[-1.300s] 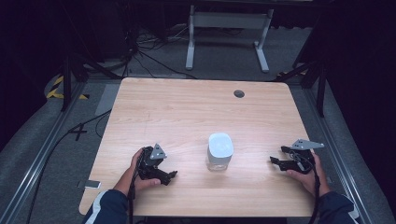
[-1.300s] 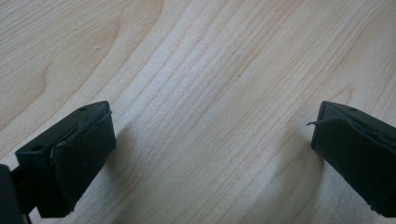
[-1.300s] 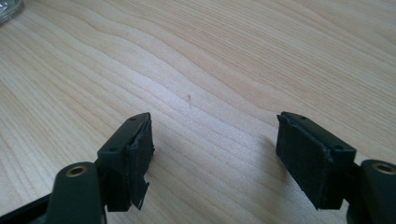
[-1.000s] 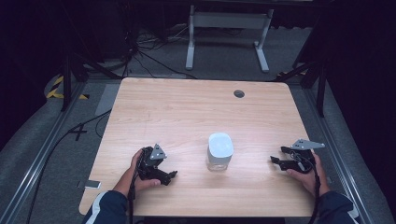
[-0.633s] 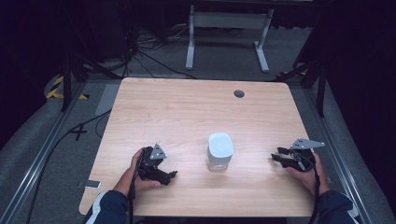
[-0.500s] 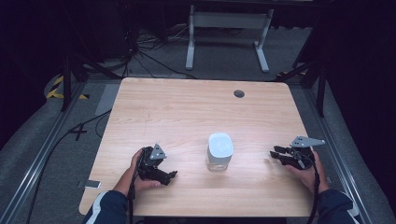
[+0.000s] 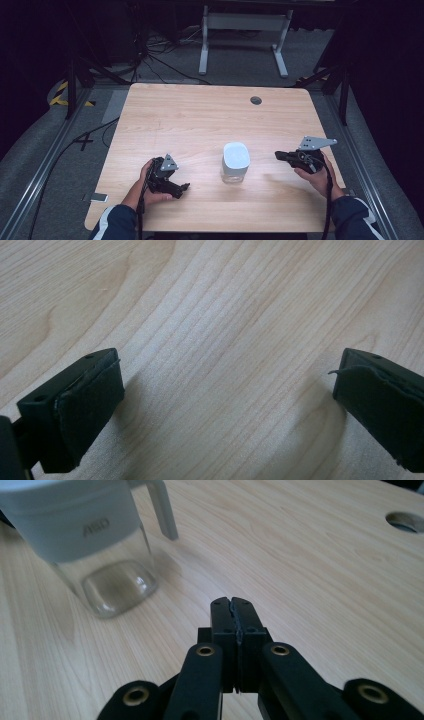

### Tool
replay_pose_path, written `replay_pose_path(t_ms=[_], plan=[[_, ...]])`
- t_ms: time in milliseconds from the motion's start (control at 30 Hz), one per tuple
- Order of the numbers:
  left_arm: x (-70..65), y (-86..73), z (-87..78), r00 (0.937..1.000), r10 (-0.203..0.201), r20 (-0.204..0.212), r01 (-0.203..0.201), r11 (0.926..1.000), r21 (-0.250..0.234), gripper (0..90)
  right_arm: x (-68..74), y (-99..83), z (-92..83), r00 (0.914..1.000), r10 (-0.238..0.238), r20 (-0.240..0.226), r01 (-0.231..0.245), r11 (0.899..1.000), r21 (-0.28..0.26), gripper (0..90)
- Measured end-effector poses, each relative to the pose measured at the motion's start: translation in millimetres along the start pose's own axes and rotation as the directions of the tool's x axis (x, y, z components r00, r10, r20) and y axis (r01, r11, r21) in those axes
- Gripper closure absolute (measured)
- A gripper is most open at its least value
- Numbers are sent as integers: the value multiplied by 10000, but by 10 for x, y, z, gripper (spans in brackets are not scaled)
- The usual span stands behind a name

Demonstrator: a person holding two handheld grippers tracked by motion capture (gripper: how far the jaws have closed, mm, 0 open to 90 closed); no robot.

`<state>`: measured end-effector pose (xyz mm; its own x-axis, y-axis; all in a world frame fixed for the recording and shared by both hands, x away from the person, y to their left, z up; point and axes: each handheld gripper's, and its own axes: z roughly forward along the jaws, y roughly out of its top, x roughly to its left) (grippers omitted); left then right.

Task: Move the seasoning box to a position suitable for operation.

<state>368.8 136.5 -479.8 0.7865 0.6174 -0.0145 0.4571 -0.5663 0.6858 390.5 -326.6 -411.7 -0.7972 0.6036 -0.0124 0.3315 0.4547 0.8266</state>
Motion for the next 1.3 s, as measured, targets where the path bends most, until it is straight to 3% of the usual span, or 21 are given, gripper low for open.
replay_pose_path(t_ms=[267, 433, 600, 867, 1300], plan=[[3, 0, 2, 10000, 19, 14, -19, 10000, -16, 0, 139, 384, 155, 9958, -773, -495, 749, 9960, -487, 900], [2, 0, 2, 10000, 18, 13, -18, 10000, -14, 0, 191, 605, 215, 9927, -996, -684, 938, 9921, -837, 900], [2, 0, 2, 10000, 16, 14, -16, 10000, -13, 0, 302, 790, 313, 9852, -1408, -982, 1311, 9864, -989, 900], [2, 0, 2, 10000, 19, 13, -19, 10000, -14, 0, 420, 912, 533, 9768, -1673, -1336, 1555, 9833, -944, 900], [-1, 2, 2, 10000, 2, -9, -2, 10000, -3, 0, 443, 980, 716, 9756, -1588, -1517, 1489, 9860, -749, 900]])
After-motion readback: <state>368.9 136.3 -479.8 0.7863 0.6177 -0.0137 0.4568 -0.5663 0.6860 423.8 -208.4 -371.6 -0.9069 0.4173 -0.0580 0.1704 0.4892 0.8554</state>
